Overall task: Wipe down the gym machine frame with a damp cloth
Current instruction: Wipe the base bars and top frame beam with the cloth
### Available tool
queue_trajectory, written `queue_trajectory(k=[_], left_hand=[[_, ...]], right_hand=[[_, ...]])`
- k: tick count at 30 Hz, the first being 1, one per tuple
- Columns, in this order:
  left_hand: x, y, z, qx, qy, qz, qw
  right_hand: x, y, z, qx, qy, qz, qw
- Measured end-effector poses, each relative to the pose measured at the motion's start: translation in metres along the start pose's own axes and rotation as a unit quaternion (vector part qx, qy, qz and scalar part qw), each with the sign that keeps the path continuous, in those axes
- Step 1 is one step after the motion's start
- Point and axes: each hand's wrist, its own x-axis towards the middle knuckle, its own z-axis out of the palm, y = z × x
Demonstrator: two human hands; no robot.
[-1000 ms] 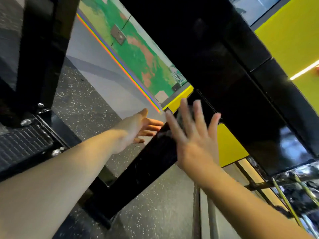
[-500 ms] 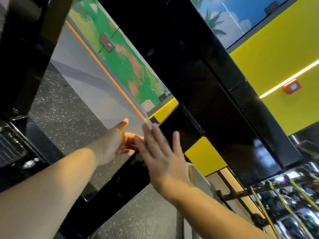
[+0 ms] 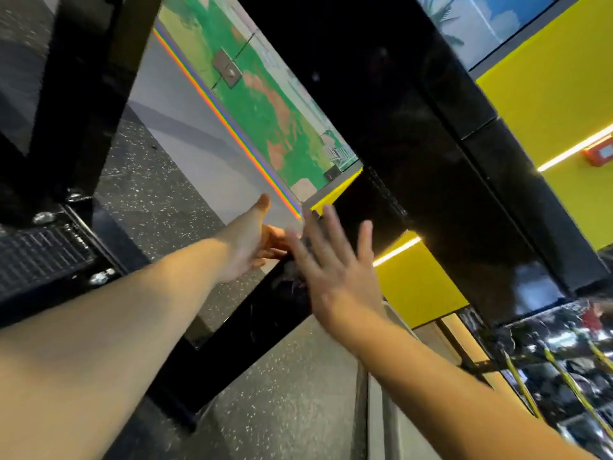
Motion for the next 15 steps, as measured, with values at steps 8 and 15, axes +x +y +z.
queue_trajectory(k=[8,15], left_hand=[[-0.005,-0.036,-0.026,0.036,0.069,-0.076,0.994],[-0.007,-0.059,-0.059,0.152,0.134,-0.134,0.970]], right_hand=[[-0.006,-0.046,0.029,0.025,-0.001,-0.031,0.999],[-0.075,-0.158,0.091,0.070,-0.193,-0.185,0.961]])
